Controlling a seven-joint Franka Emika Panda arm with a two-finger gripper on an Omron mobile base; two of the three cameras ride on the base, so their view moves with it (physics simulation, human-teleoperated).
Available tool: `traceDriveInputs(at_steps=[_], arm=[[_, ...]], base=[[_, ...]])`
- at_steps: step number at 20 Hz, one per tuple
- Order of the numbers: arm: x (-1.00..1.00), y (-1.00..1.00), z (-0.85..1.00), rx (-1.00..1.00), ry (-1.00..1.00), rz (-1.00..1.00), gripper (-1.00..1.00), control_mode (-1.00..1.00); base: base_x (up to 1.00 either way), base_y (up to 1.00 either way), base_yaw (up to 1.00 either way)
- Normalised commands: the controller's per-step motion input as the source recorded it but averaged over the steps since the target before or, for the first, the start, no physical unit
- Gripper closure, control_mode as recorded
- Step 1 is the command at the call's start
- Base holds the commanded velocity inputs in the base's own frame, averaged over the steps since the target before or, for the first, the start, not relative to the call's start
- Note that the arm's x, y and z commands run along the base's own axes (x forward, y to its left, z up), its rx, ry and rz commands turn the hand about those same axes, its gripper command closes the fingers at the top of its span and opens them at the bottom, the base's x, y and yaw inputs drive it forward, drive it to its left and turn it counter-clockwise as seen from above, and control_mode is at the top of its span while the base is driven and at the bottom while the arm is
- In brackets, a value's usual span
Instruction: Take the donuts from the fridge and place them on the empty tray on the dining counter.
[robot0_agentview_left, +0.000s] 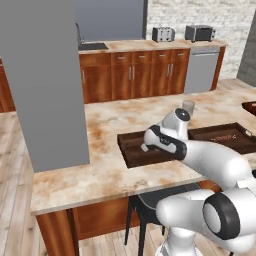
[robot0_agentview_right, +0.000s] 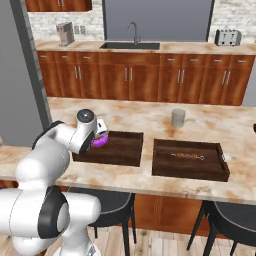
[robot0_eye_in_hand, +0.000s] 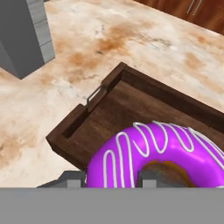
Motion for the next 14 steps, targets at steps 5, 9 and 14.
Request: traceDriveInputs(at_steps=[5, 9, 14], arm=[[0.33, 0.00, -0.18, 0.00, 0.00, 0.00, 1.00, -1.00], [0.26, 0.00, -0.26, 0.00, 0.00, 0.00, 1.00, -1.00], [0.20, 0.00, -0.28, 0.00, 0.00, 0.00, 1.00, -1.00]], base=[[0.00, 0.00, 0.00], [0.00, 0.00, 0.00], [0.00, 0.00, 0.00]])
